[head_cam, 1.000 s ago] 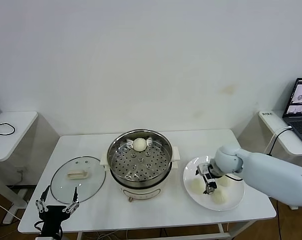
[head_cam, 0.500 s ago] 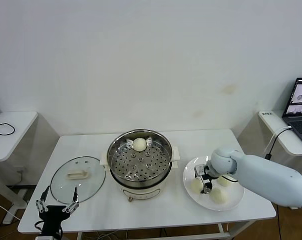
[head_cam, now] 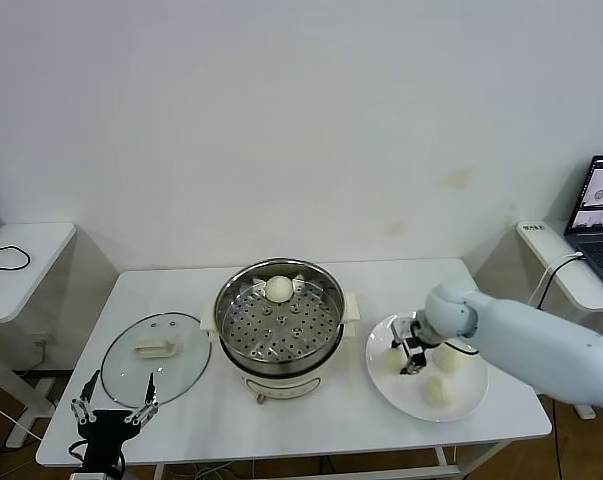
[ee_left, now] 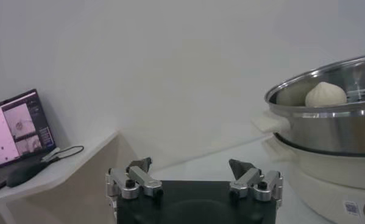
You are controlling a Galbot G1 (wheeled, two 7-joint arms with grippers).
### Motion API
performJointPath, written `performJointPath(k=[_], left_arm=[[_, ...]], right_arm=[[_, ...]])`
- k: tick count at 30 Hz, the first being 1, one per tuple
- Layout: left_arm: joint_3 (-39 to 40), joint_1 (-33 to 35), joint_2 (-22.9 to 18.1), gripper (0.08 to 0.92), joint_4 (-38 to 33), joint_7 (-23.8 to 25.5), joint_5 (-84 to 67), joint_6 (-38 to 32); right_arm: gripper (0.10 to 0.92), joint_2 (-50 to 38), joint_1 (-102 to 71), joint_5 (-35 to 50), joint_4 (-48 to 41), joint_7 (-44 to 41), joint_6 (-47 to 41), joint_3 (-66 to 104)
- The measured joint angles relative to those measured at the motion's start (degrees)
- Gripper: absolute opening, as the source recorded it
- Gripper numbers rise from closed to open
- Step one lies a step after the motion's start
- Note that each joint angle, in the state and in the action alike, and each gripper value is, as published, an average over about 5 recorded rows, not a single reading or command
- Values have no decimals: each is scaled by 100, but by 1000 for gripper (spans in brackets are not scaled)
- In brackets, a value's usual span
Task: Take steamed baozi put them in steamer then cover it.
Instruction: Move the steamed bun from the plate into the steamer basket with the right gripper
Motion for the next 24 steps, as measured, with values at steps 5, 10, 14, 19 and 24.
performJointPath(k=[5, 10, 14, 19, 24], left_arm=[[47, -36, 27, 823, -53, 6, 6, 29], [70, -45, 52, 823, -97, 9, 8, 41], [101, -56, 53, 823, -121, 7, 12, 43], [118, -88, 69, 823, -134, 7, 14, 49], [95, -131, 98, 823, -100, 7, 14, 56]], right_arm=[[585, -169, 616, 301, 223, -102, -83, -221], [585, -194, 1440, 661, 397, -156, -183, -529], [589, -102, 2129, 993, 496, -142, -289, -803], [594, 189, 2801, 1448, 549, -35, -477, -1076], [595, 696, 3152, 1908, 484, 149, -700, -1216]])
